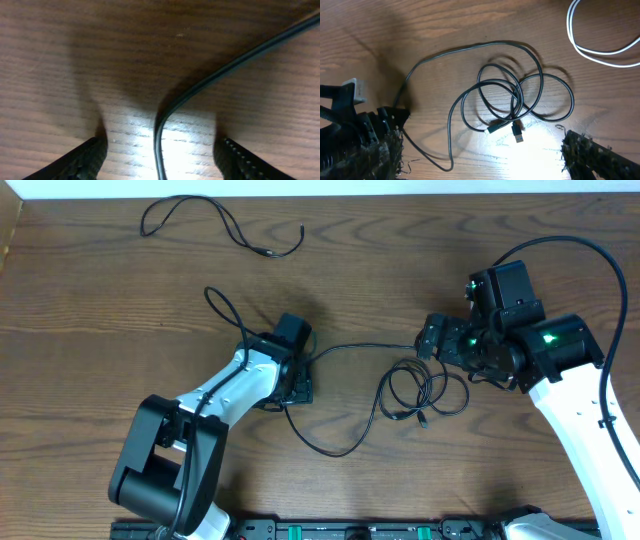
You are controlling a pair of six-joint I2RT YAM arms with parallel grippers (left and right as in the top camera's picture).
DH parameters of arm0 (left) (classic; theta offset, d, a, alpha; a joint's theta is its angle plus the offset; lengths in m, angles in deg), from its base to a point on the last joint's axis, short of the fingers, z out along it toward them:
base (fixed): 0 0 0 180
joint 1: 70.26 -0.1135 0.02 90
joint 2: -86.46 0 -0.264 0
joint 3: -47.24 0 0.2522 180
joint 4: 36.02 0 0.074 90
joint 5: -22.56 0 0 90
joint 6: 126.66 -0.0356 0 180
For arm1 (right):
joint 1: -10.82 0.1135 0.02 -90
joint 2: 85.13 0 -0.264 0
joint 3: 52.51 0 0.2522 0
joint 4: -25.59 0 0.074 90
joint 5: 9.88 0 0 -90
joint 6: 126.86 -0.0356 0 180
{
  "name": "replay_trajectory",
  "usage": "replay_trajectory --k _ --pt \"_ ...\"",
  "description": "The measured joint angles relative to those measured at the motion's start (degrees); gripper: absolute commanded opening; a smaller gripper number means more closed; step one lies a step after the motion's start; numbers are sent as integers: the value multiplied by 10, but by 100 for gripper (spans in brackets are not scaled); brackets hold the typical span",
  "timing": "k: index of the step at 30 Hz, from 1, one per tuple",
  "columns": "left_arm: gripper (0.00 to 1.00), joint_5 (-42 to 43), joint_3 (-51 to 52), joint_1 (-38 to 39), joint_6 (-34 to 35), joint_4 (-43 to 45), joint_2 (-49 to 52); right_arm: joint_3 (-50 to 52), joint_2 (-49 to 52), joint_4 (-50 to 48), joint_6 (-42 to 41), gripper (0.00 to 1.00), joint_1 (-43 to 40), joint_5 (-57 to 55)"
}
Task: Untangle cables
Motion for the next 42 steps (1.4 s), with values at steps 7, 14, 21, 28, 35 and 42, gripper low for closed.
replay_trajectory --k 7,14,21,28,35,42 --pt "47 -1 -15 0 2 6 15 0 0 0 0 99 0 0" --pt "8 -3 -38 0 2 6 39 0 1 5 0 99 0 0" --pt "7 -4 -49 0 0 -7 42 0 1 15 0 99 0 0" --pt "7 -5 -81 0 -5 -152 19 0 1 13 0 99 0 11" --pt "7 40 -151 0 -22 -140 -191 0 7 -20 0 99 30 24" --pt "35 85 -154 0 -30 -139 -336 0 28 -57 0 99 88 26"
